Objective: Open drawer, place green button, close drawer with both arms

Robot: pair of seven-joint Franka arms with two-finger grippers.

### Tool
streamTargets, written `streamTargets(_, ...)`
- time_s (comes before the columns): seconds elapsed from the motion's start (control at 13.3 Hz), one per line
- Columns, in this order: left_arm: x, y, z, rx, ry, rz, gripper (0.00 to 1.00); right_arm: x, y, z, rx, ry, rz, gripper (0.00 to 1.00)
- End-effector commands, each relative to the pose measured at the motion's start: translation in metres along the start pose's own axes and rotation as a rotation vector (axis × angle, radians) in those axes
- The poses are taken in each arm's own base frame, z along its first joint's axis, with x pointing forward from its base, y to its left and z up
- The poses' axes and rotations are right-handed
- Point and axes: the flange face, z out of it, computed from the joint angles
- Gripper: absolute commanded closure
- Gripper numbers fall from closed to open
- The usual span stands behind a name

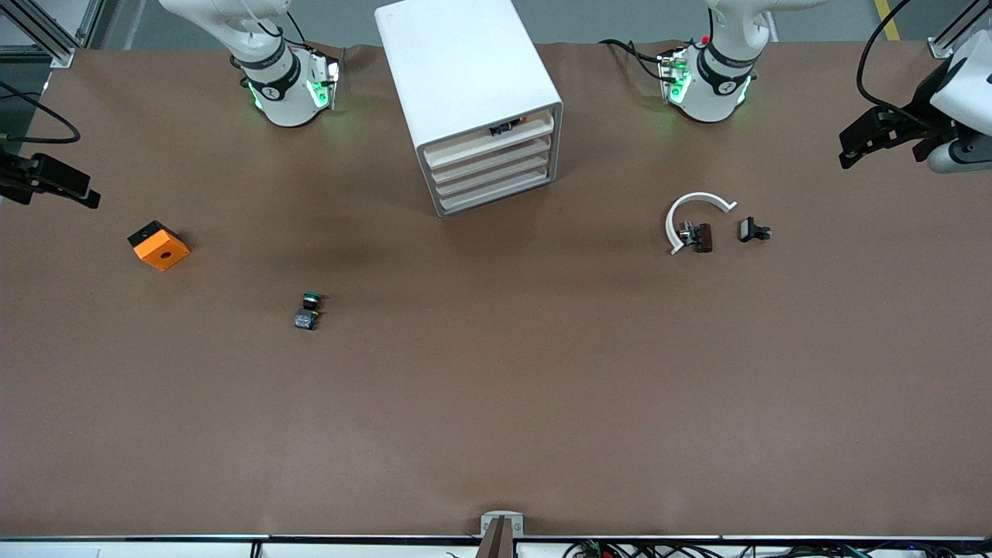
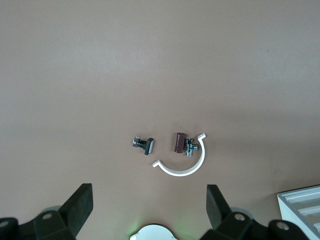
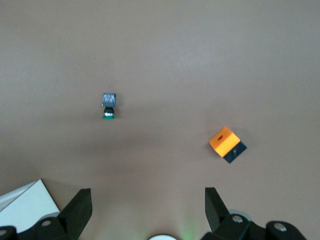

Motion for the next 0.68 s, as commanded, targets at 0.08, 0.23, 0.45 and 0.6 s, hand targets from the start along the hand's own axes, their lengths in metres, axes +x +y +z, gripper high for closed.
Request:
streamTargets(0.08, 0.003, -0.006, -0.004, -0.002, -0.01, 0.006, 0.0, -0.015, 0.0, -0.011, 0.036, -0.049, -0.01, 0.0)
streamTargets(0.23, 0.008, -0.006, 0.001, -0.001, -0.018, 0.008, 0.0, -0.014, 0.0, -0.012, 0.042, -0.043, -0.015, 0.0)
streamTargets(0.45, 0.033, -0.008, 0.025, 0.004, -0.063, 0.044, 0.0, -0.016, -0.003, -0.023, 0.031, -0.018, -0.049, 0.0)
streamTargets(0.6, 0.049, -0.013, 0.057, -0.002, -0.126, 0.018, 0.0, -0.019, -0.001, -0.03, 0.024, 0.007, -0.092, 0.0)
